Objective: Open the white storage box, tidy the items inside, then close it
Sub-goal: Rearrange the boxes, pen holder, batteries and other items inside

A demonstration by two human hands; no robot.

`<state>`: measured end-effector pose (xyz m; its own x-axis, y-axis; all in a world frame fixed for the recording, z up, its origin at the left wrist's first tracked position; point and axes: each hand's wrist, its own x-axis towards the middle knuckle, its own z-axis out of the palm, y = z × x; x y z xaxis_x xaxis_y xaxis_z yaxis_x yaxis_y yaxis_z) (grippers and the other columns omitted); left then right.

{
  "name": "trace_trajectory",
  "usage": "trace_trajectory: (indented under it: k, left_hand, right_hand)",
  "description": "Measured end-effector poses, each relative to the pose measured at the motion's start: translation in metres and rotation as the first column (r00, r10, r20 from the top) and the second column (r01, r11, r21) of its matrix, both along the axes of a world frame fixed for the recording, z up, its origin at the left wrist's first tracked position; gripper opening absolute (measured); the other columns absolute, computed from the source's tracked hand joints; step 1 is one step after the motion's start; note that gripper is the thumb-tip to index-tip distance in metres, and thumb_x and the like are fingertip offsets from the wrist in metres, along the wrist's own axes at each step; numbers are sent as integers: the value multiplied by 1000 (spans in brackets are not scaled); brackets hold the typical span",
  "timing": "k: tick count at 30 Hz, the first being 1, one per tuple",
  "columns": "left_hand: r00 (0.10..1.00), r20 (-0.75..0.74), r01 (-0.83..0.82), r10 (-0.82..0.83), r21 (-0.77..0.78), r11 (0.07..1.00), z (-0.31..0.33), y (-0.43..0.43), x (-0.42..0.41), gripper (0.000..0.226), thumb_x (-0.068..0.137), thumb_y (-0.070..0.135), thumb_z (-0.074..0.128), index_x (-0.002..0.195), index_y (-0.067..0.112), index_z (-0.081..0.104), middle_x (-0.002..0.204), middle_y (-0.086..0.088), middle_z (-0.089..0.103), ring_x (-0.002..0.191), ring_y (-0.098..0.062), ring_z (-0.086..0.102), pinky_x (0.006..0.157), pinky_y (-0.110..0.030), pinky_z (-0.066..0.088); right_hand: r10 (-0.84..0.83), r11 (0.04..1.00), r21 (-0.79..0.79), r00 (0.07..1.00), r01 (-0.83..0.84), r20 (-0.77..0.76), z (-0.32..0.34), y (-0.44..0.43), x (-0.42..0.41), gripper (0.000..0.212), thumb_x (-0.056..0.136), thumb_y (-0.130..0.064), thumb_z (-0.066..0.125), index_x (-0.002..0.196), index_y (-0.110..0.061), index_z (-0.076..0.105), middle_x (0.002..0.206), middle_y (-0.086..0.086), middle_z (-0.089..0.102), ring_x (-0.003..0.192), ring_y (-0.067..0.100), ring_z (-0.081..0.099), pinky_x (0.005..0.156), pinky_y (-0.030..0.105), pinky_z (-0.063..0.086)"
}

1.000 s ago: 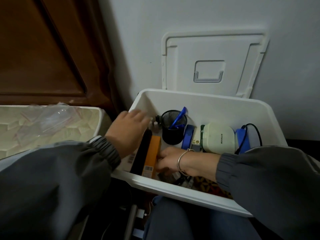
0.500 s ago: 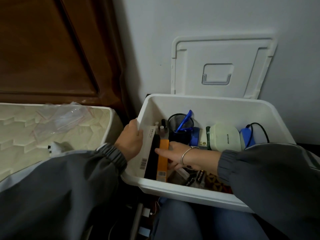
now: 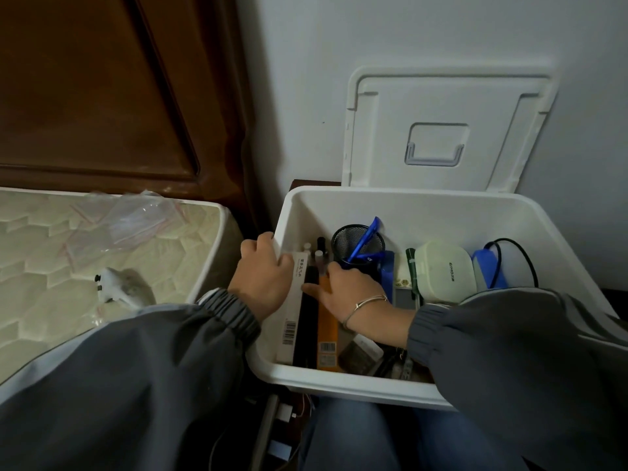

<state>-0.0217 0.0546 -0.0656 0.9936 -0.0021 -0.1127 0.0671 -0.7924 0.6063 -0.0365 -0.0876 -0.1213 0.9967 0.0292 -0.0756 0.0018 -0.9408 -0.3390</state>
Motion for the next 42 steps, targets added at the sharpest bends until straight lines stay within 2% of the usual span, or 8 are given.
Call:
trace_trajectory:
  k: [4,8,11,18,22,30,34,42]
  left_hand:
    - [1000,27,-15,16,-50,999,-3,1,-1,44,96,28,41,139,16,36,134,-9,36,114,-28,48,91,-30,34]
    - [999,28,-14,17,-94,995,-5,3,-2,41,97,29,41,135,16,39,129,-6,36,93,-17,42,82,-25,30]
    - [1000,26,-7,11,-116,993,-5,3,-2,39,97,29,41,134,16,39,127,-7,36,91,-15,41,82,-26,31]
    - [1000,23,-4,7,-130,992,-3,1,-3,38,99,30,39,135,16,38,127,-7,35,91,-13,42,81,-26,33]
    - [999,34,1,4,-135,991,-4,2,-2,38,99,28,39,135,16,38,128,-7,35,92,-12,40,82,-24,31]
    - [1000,24,-3,7,-139,990,-5,2,-2,38,99,29,38,135,16,37,127,-6,35,91,-12,42,81,-24,32]
    - [1000,20,-6,9,-140,990,-6,2,-1,37,99,30,38,134,17,37,127,-5,35,91,-12,43,81,-26,34]
    - [999,33,4,0,-121,993,-8,3,0,38,98,30,38,134,17,38,121,-3,36,86,-11,42,80,-27,34]
  right_hand:
    - [114,992,-81,973,-99,200,-7,-1,4,65,84,-65,42,122,-13,44,105,6,57,81,23,62,61,35,53]
    - [162,978,94,960,-187,227,-11,-1,10,65,82,-56,54,130,-14,41,120,4,47,101,19,56,81,34,54]
    - [225,924,285,964,-257,141,-9,-5,20,75,81,-45,63,140,-13,32,136,4,43,118,17,49,97,28,45]
    - [312,796,588,930,-144,-194,-8,-11,36,68,82,-39,65,139,-24,32,134,-2,51,121,14,52,94,20,42]
    - [319,824,528,938,-204,-135,-9,-9,36,60,80,-39,67,132,-22,41,128,0,54,113,7,51,87,16,41]
    - [287,891,392,953,-229,-94,1,-13,21,55,90,-48,49,137,-23,36,134,2,52,120,17,51,95,26,42]
    - [194,954,265,959,-137,-205,5,-23,9,62,92,-49,44,142,-16,31,135,10,50,118,23,51,91,29,42]
    - [183,885,462,878,48,-442,17,-26,-5,63,93,-40,48,147,-25,19,150,4,34,134,21,37,107,33,35]
